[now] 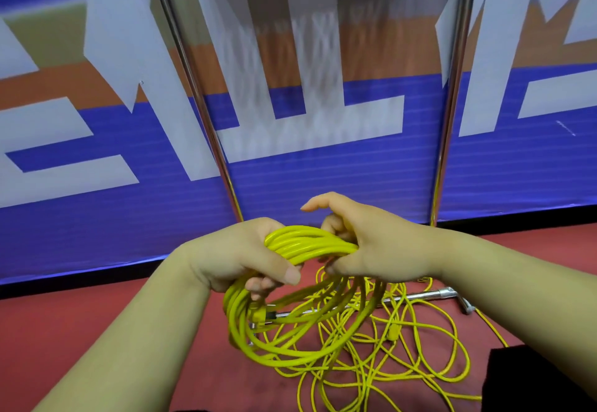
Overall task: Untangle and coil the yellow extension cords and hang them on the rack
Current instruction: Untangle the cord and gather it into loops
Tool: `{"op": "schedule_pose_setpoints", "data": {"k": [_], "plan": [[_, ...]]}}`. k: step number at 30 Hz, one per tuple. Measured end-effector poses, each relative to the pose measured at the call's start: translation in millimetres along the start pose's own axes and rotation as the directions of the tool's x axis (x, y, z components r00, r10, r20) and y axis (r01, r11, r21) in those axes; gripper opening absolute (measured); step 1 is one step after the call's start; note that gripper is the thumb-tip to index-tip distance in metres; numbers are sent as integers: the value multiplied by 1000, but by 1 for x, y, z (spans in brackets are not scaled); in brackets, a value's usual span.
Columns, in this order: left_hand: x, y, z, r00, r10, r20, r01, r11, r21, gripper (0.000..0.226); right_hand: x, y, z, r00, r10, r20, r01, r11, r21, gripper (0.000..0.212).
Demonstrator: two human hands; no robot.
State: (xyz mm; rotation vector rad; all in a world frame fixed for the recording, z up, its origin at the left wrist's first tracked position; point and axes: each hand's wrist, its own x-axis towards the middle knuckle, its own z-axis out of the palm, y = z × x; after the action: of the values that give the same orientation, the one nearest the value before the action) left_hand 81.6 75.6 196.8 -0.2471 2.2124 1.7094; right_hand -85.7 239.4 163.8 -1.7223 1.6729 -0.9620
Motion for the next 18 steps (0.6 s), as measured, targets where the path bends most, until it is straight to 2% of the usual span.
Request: {"op": "schedule_pose_setpoints", "data": {"k": [1, 4, 7, 10, 12, 15, 18], "plan": [[0, -2, -2, 999, 49, -4, -49, 996, -72, 16, 5, -3, 0, 1000, 14, -7, -14, 998, 66, 71], [-1, -3, -2, 990, 91, -111, -104, 988, -118, 11, 14, 0, -2, 997, 63, -45, -56, 987, 148, 60], [2, -3, -2, 948, 135, -290, -160, 985, -67, 38, 9, -4, -15, 991, 88, -98, -63, 971, 229, 57], [6, -6, 1, 859, 254, -445, -260, 964, 48, 60, 8, -3, -23, 976, 152, -159, -98, 947, 305, 54], [9, -9, 4, 800, 300, -521, -325, 945, 44, 71, 6, 0, -30, 960, 187, -209, -98, 921, 378, 53], [13, -14, 8, 764, 294, -575, -378, 925, -29, 81, 6, 0, -34, 932, 229, -282, -47, 846, 531, 50], [14, -12, 11, 753, 293, -589, -416, 906, -82, 82, 7, -1, -31, 904, 278, -325, -32, 802, 597, 49]]}}
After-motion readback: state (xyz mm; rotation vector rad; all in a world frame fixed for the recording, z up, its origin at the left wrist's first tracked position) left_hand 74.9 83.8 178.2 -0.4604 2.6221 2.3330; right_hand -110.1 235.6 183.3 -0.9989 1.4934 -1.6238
